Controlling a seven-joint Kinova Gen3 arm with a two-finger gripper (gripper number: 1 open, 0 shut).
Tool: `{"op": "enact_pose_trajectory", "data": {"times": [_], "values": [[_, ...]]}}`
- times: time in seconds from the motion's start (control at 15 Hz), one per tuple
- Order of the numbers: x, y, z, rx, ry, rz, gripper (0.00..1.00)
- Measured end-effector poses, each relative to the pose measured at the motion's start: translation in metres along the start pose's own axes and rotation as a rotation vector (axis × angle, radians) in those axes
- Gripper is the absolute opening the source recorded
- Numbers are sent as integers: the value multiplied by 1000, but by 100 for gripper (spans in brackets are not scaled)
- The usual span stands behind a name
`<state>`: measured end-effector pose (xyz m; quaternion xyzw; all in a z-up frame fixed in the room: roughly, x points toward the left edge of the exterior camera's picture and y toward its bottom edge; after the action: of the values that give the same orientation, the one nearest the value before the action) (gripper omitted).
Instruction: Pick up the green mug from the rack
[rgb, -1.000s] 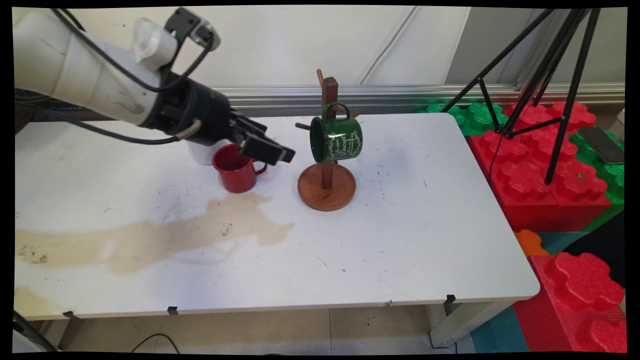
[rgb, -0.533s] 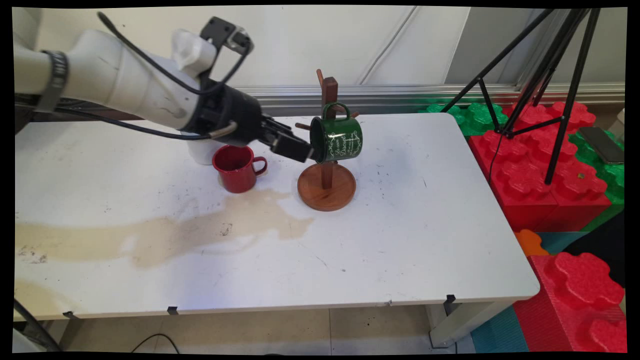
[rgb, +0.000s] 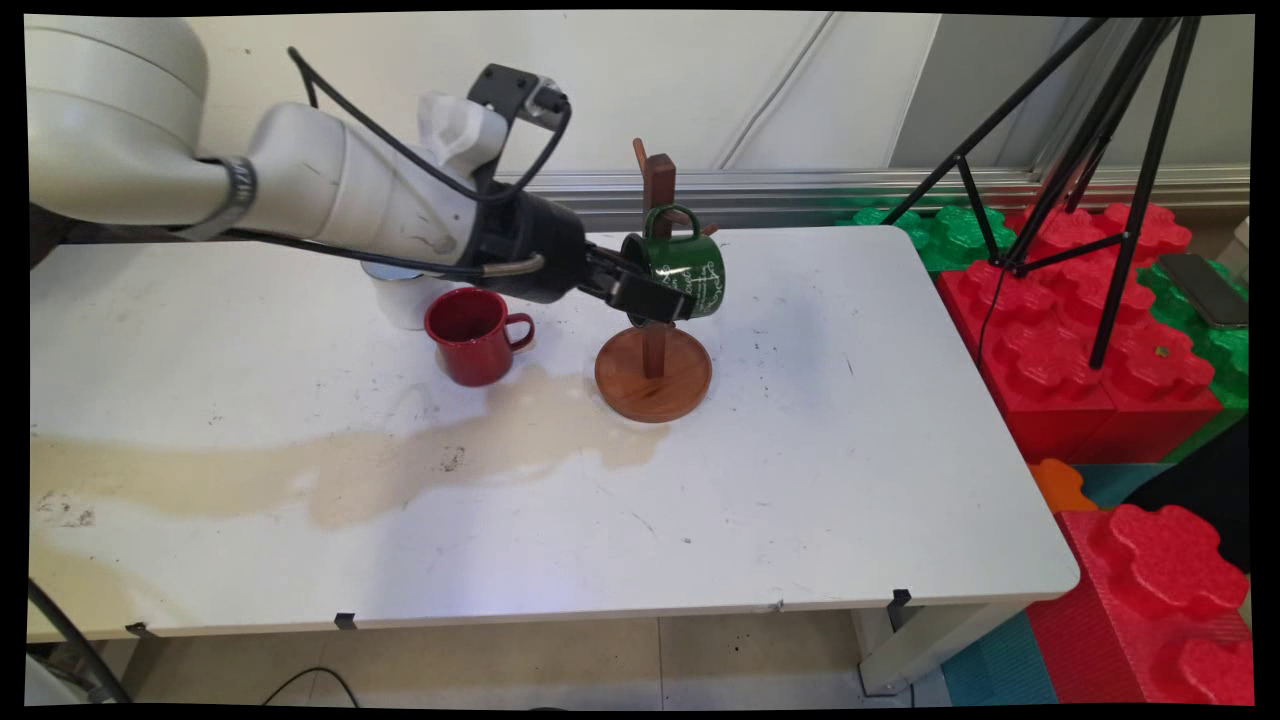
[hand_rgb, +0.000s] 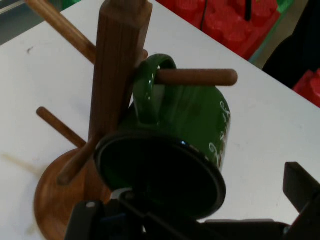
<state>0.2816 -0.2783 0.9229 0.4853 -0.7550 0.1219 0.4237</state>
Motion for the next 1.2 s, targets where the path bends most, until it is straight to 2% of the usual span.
{"op": "enact_pose_trajectory", "data": {"times": [0.93,1.0,1.2], "values": [[0,3,30,-31,44,-35,100],[1,4,31,-33,46,-34,0],[1,4,32,-35,53,-28,0]]}}
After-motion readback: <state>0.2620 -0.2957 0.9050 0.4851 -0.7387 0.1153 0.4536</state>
